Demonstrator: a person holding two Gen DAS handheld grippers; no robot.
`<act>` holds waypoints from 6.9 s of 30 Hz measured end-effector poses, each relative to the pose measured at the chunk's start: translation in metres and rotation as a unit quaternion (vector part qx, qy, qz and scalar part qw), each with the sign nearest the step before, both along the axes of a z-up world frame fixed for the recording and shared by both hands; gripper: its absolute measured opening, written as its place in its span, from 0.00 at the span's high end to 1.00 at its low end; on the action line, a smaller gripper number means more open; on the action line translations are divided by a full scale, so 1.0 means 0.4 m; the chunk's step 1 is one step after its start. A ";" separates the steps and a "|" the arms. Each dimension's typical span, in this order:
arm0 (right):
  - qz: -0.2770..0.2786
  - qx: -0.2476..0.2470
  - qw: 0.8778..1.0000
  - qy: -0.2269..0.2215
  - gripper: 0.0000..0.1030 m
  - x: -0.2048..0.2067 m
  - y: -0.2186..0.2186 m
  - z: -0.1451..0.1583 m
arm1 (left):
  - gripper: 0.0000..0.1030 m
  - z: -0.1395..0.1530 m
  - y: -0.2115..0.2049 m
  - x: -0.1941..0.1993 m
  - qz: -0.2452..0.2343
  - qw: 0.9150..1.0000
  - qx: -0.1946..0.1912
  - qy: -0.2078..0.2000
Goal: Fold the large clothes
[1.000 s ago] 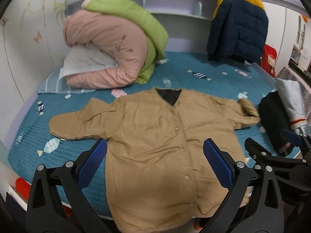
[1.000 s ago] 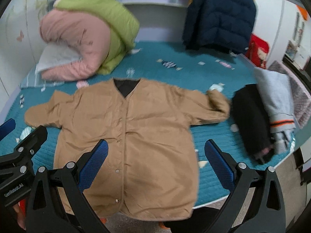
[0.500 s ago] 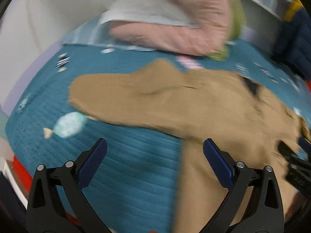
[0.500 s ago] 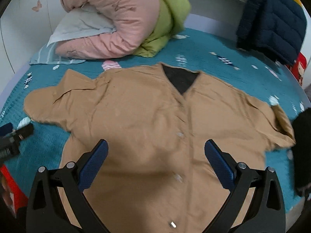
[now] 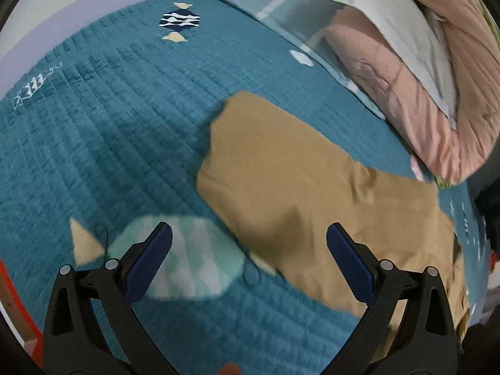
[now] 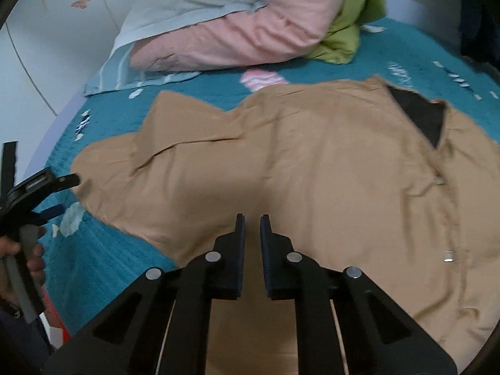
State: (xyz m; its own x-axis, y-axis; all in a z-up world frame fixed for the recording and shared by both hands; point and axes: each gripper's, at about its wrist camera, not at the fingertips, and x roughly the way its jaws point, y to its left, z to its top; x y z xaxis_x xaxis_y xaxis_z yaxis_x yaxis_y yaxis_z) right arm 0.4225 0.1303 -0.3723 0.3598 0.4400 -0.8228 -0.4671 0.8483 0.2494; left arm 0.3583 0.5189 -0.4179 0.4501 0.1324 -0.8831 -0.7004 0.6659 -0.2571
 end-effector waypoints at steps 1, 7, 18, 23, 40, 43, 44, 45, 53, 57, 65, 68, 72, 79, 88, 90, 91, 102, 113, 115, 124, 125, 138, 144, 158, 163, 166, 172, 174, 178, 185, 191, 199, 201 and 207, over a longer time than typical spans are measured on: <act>0.002 0.004 1.000 0.008 0.90 0.000 0.012 -0.009 | 0.05 -0.009 0.007 0.006 0.001 1.000 -0.008 0.006; 0.000 -0.010 0.999 0.037 0.90 0.013 0.037 -0.090 | 0.12 -0.027 0.049 -0.015 0.044 0.997 -0.057 -0.029; -0.007 0.022 0.998 0.055 0.91 0.024 0.013 -0.103 | 0.88 0.132 -0.043 -0.040 -0.015 0.991 -0.007 -0.134; -0.025 0.086 0.994 0.061 0.92 0.020 -0.059 -0.063 | 0.88 0.338 -0.253 -0.019 -0.098 0.970 0.052 -0.218; -0.220 -0.004 0.974 -0.056 0.90 -0.013 -0.859 0.081 | 0.88 0.282 -1.103 0.360 -0.333 0.921 -0.028 -0.202; -0.260 -0.044 0.962 -0.076 0.89 -0.021 -0.994 0.088 | 0.88 0.183 -1.214 0.414 -0.359 0.921 -0.022 -0.150; -0.276 -0.054 0.957 -0.078 0.89 -0.020 -1.033 0.088 | 0.88 0.152 -1.245 0.429 -0.365 0.921 -0.027 -0.133; -0.293 -0.058 0.951 -0.078 0.89 -0.019 -1.078 0.086 | 0.88 0.126 -1.262 0.433 -0.369 0.921 -0.033 -0.120; -0.310 -0.085 0.942 -0.097 0.89 0.013 -1.195 0.085 | 0.48 -0.032 -1.332 0.446 -0.402 0.915 -0.032 -0.024; -0.291 -0.111 0.945 -0.102 0.69 0.098 -1.182 0.092 | 0.27 0.004 -1.351 0.421 -0.426 0.902 -0.050 -0.049; -0.269 -0.227 0.932 -0.081 0.56 0.328 -1.139 0.039 | 0.16 0.095 -1.297 0.364 -0.387 0.920 0.059 -0.036; -0.265 -0.255 0.929 -0.049 0.53 0.387 -1.143 -0.011 | 0.16 0.091 -1.238 0.352 -0.366 0.925 0.106 -0.004; -0.287 -0.224 0.931 0.015 0.63 0.433 -1.191 -0.067 | 0.16 0.024 -1.196 0.362 -0.380 0.918 0.100 0.059; -0.340 -0.086 0.935 -0.043 0.91 0.363 -1.283 0.045 | 0.16 0.017 -1.201 0.360 -0.398 0.910 0.106 0.050; -0.287 0.052 0.941 -0.171 0.91 0.209 -1.153 0.310 | 0.16 0.126 -1.134 0.304 -0.356 0.931 0.082 -0.017; -0.258 0.079 0.945 -0.184 0.90 0.191 -1.080 0.350 | 0.16 0.145 -1.094 0.283 -0.341 0.936 0.082 -0.021; -0.245 0.091 0.946 -0.190 0.90 0.178 -1.044 0.363 | 0.16 0.154 -1.066 0.271 -0.333 0.939 0.087 -0.021; -0.069 0.161 0.975 -0.137 0.88 0.107 -0.540 0.245 | 0.16 0.148 -0.810 0.168 -0.247 0.965 0.085 0.000; -0.009 0.071 0.997 -0.030 0.68 0.087 -0.292 -0.018 | 0.16 0.121 -0.738 0.128 -0.231 0.970 0.074 0.008; -0.015 0.073 0.997 -0.031 0.42 0.072 -0.311 -0.013 | 0.16 0.134 -0.739 0.126 -0.232 0.970 0.076 0.001; -0.040 0.086 0.990 -0.107 0.28 0.015 -0.443 0.128 | 0.16 0.235 -0.792 0.151 -0.243 0.966 0.082 -0.041; -0.049 0.082 0.989 -0.109 0.28 0.019 -0.460 0.132 | 0.16 0.240 -0.809 0.166 -0.247 0.965 0.081 -0.043; -0.228 0.023 0.972 0.061 0.77 0.148 -0.827 -0.047 | 0.16 0.058 -1.018 0.373 -0.336 0.940 0.036 0.051; -0.231 0.056 0.964 0.115 0.81 0.163 -0.877 -0.118 | 0.16 -0.001 -1.003 0.381 -0.331 0.942 0.003 0.057; -0.224 -0.012 0.974 0.039 0.59 0.354 -0.917 0.051 | 0.15 0.146 -0.669 0.501 -0.256 0.964 0.056 0.040; -0.233 -0.027 0.969 0.080 0.55 0.469 -0.938 0.003 | 0.15 0.065 -0.620 0.591 -0.260 0.960 0.040 0.091; -0.234 -0.016 0.966 0.112 0.52 0.526 -0.936 -0.032 | 0.15 0.015 -0.609 0.620 -0.261 0.958 0.013 0.115; -0.237 -0.009 0.960 0.149 0.52 0.583 -0.936 -0.075 | 0.15 -0.041 -0.608 0.645 -0.274 0.952 -0.005 0.136; -0.236 -0.020 0.959 0.155 0.52 0.599 -0.937 -0.087 | 0.17 -0.046 -0.614 0.645 -0.283 0.949 0.003 0.136; -0.218 -0.022 0.960 0.175 0.76 0.612 -0.927 -0.110 | 0.41 -0.027 -0.636 0.645 -0.306 0.942 0.023 0.134; -0.203 -0.027 0.975 0.084 0.87 0.585 -0.896 -0.013 | 0.80 0.038 -0.664 0.633 -0.324 0.941 0.037 0.091; -0.204 0.004 0.979 0.015 0.87 0.580 -0.890 0.112 | 0.81 0.174 -0.665 0.639 -0.328 0.943 0.056 0.019; -0.211 0.062 0.974 -0.063 0.87 0.493 -0.931 0.288 | 0.81 0.359 -0.654 0.542 -0.335 0.937 0.061 -0.074; -0.202 0.061 0.975 -0.073 0.87 0.446 -0.940 0.311 | 0.81 0.388 -0.657 0.488 -0.339 0.934 0.059 -0.091; -0.179 0.045 0.980 -0.072 0.87 0.270 -0.981 0.351 | 0.82 0.420 -0.709 0.300 -0.354 0.927 0.045 -0.114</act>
State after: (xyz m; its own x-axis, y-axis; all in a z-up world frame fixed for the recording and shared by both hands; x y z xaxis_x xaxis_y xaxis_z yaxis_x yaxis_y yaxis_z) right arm 0.5307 -0.2620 -0.2319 0.6133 0.3330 -0.7162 -0.1795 0.9418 0.2841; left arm 0.4783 0.2352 -0.2499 0.6259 -0.1998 -0.7539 -0.0135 0.9637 -0.2666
